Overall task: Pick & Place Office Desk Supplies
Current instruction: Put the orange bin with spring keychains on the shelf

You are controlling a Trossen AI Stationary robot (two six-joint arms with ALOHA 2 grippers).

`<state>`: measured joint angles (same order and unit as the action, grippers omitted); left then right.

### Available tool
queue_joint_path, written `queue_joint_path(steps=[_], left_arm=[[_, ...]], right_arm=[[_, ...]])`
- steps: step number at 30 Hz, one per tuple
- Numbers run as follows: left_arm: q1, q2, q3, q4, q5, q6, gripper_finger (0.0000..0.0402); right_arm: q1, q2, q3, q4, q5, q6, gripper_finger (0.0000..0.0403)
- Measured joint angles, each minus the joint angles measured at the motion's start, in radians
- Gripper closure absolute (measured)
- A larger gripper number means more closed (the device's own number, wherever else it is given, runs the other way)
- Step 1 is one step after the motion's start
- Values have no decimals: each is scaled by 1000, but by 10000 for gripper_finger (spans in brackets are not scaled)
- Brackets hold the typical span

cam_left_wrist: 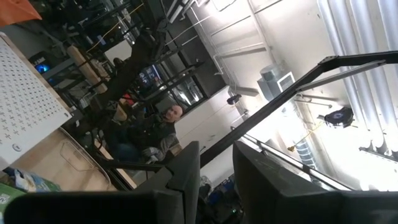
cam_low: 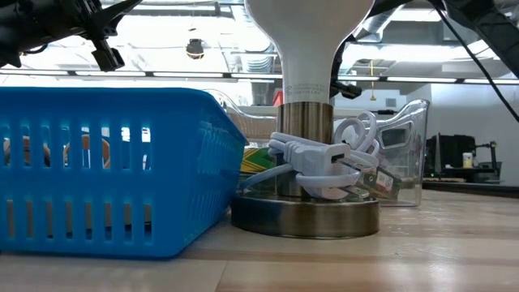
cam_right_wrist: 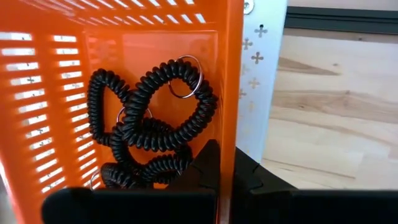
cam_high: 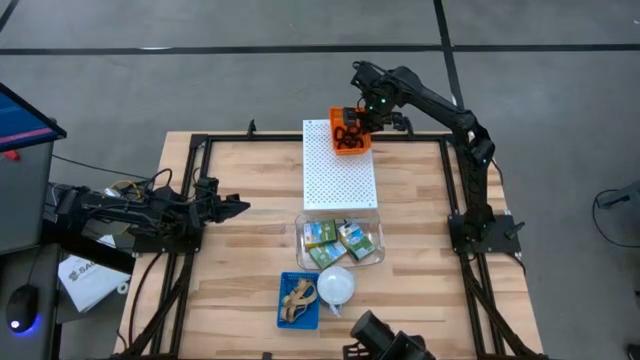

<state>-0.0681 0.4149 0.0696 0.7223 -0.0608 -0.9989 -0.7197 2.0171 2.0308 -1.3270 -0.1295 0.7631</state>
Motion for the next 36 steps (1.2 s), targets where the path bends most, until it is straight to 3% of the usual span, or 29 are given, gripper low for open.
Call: queue_joint_path(steps=[20,36], left_arm=[[0,0,0,1,5,0,314],[0,0,0,1,3,0,314]], right_arm=[[14,0,0,2,25,7,384],[13,0,0,4,28,-14,328]])
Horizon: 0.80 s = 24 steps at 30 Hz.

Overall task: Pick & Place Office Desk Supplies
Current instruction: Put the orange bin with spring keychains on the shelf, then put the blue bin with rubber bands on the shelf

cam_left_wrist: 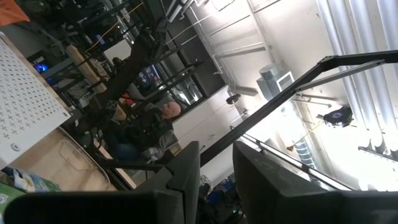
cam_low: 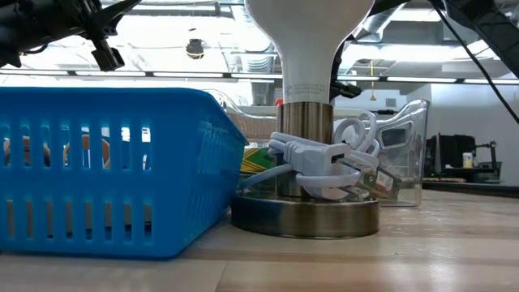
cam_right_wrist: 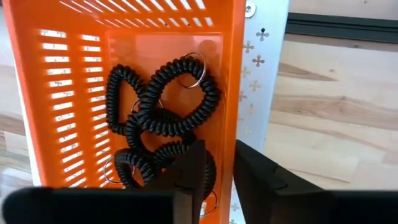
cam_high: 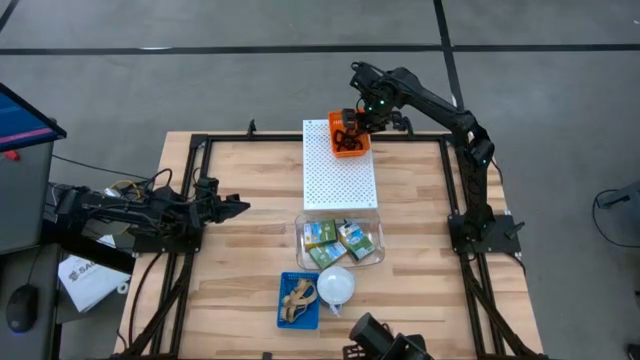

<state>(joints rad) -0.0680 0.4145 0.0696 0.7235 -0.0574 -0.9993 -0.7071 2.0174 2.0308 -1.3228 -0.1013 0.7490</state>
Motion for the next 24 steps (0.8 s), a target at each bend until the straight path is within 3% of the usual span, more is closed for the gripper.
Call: queue_joint_path(steps=[7,24], left_arm=[[0,0,0,2,-4,0,314],[0,0,0,3,39,45,314]], right_arm=[[-4,0,0,-4,73,0,314],[-31,-53,1,-3,50,-106,313]])
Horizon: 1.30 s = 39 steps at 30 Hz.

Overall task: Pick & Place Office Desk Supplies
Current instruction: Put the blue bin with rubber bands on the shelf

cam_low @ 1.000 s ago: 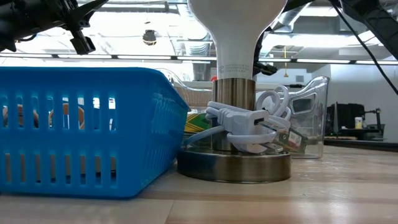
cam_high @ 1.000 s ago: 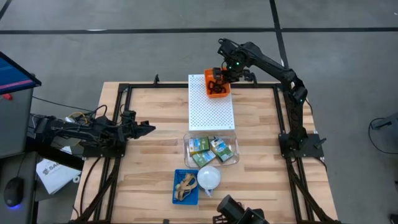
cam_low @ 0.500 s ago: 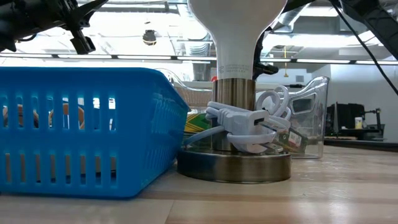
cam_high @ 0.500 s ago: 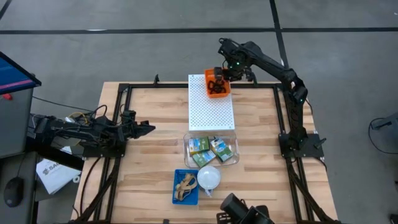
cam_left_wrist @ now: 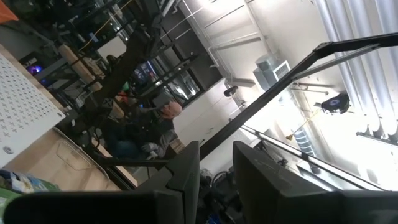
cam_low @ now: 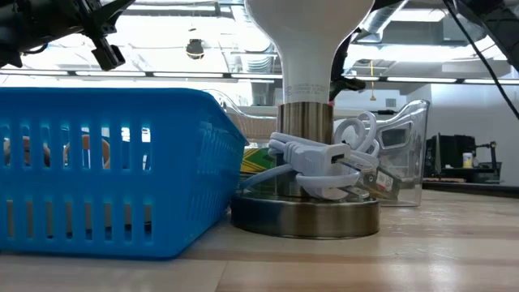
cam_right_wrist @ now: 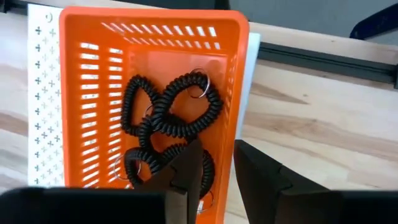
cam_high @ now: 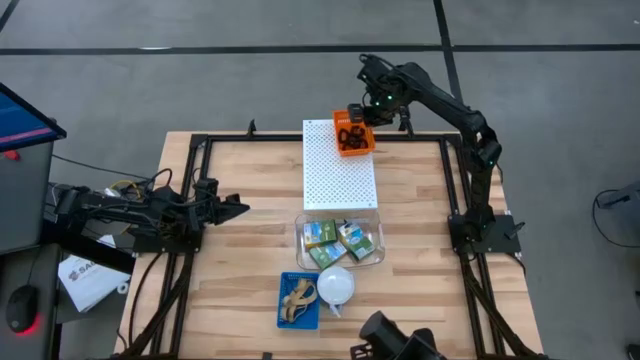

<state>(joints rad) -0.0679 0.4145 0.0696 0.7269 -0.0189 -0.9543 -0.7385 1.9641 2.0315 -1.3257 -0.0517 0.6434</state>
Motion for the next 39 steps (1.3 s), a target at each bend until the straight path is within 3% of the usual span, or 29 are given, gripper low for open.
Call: queue_joint_path(steps=[39], left_arm=[[0,0,0,0,-3,-3,314]], right_arm=[[39,4,0,-98,0,35,313]])
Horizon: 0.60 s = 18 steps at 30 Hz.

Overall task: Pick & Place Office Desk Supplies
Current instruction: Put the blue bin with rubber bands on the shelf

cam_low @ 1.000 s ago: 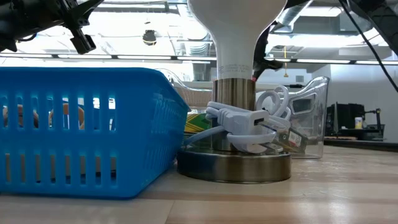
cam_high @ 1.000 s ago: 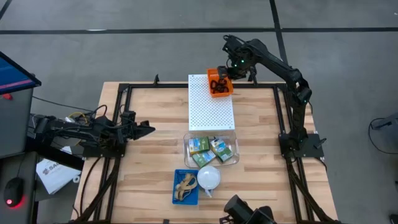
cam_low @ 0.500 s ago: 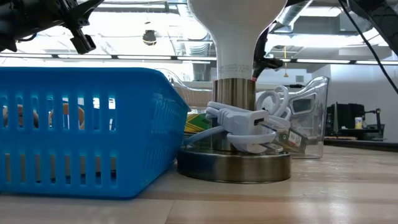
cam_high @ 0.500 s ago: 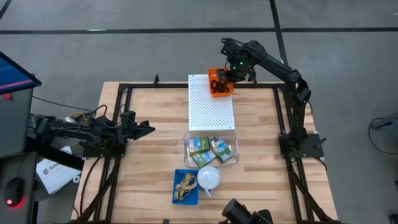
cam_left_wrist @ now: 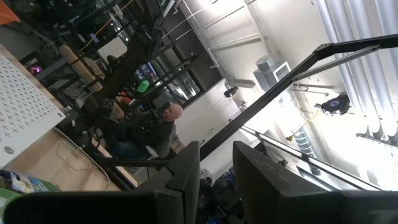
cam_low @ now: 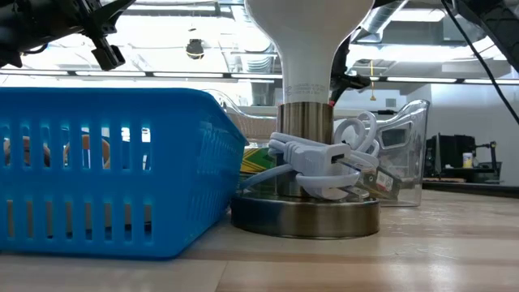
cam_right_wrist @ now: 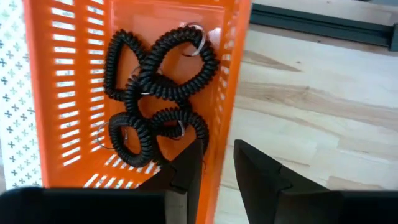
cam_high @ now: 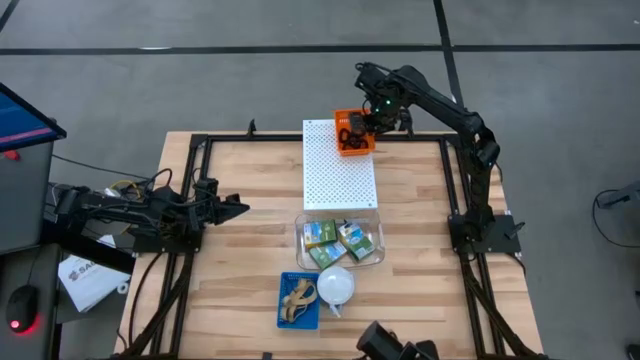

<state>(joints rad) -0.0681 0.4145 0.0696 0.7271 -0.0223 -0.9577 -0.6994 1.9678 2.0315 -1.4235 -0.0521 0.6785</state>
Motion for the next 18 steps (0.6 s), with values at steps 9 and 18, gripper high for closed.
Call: queue_joint_path(steps=[9,18], left_arm=[[0,0,0,0,0,3,314],[0,0,0,0,0,3,314]], right_arm=[[0,0,0,-22,-3,-3,313],[3,-13,-1,16,-3,0,313]])
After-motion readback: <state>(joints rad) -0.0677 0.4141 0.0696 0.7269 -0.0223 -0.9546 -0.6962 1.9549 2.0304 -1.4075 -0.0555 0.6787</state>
